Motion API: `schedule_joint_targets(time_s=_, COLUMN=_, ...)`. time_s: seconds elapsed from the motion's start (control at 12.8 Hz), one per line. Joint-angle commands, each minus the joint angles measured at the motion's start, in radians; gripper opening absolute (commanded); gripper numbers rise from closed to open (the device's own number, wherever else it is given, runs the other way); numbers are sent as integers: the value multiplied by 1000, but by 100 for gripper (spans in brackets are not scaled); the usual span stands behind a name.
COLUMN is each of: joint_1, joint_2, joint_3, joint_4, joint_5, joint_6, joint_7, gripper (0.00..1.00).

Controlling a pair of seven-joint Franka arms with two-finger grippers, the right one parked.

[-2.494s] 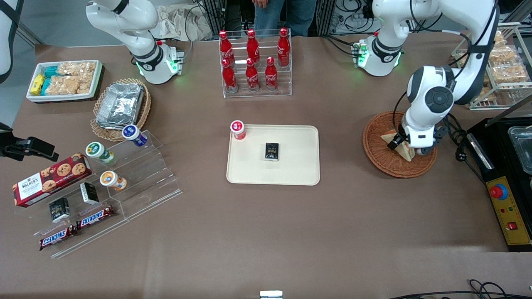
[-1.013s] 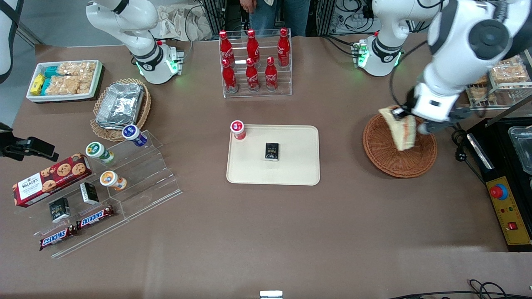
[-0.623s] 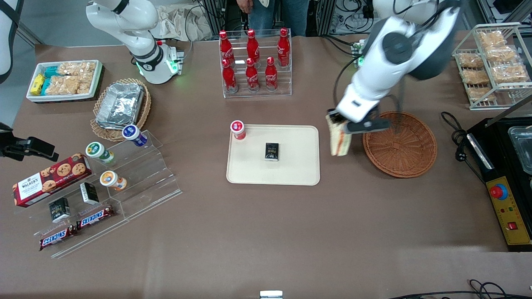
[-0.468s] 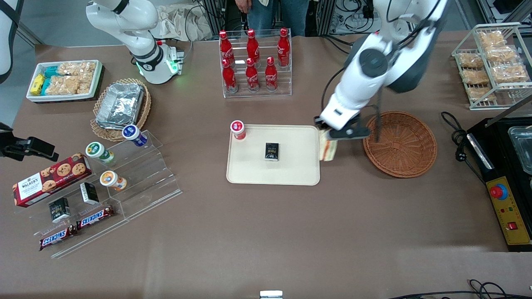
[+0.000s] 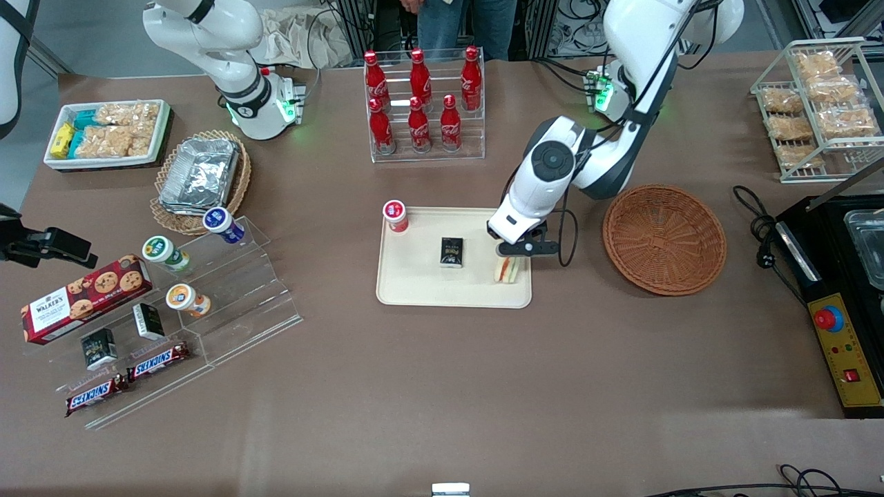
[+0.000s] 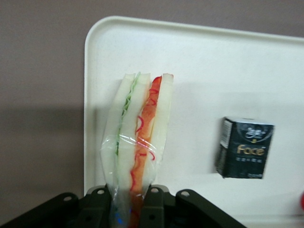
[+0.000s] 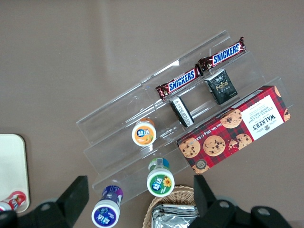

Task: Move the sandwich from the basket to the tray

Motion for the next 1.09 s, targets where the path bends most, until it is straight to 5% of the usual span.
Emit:
schedule_joint_targets(time_s=0.0, joint_1=-13, joint_2=4, joint_3=15, joint_4=0, joint_5=45, joint_6=-3, joint_7=-21, gripper=0)
schedule_joint_targets(time_s=0.08, joint_1=-13, joint_2=6, joint_3=15, joint_4=-2, joint_5=54, joint_6=-3, joint_7=-19, gripper=0)
schedule_joint_targets(time_s=0.16, joint_1=-13, joint_2=6, joint_3=15, joint_4=-2, joint_5=74, joint_6=-3, joint_7=-18, gripper=26)
schedule_joint_targets(time_s=0.23, joint_1=-13, joint_2=7, joint_3=15, joint_4=2, joint_5=94, joint_6=-4, joint_7=-16, gripper=94)
schedule_joint_targets(time_s=0.31, joint_1=-13, joint_2=6, joint_3=15, joint_4=8, joint_5=99, joint_6=-7, joint_7=-25, gripper=100)
schedule_joint_targets(time_s=0.7, joint_1=18, joint_2=-55, joint_3=35, joint_4=193, joint_5=100, joint_6=-197, joint_7=-71, gripper=100)
schedule_joint_targets(time_s=1.01, joint_1=97, joint_2=-68, joint_3=55, joint_4=537, joint_5=101, joint_6=-624, joint_7=-72, gripper=100)
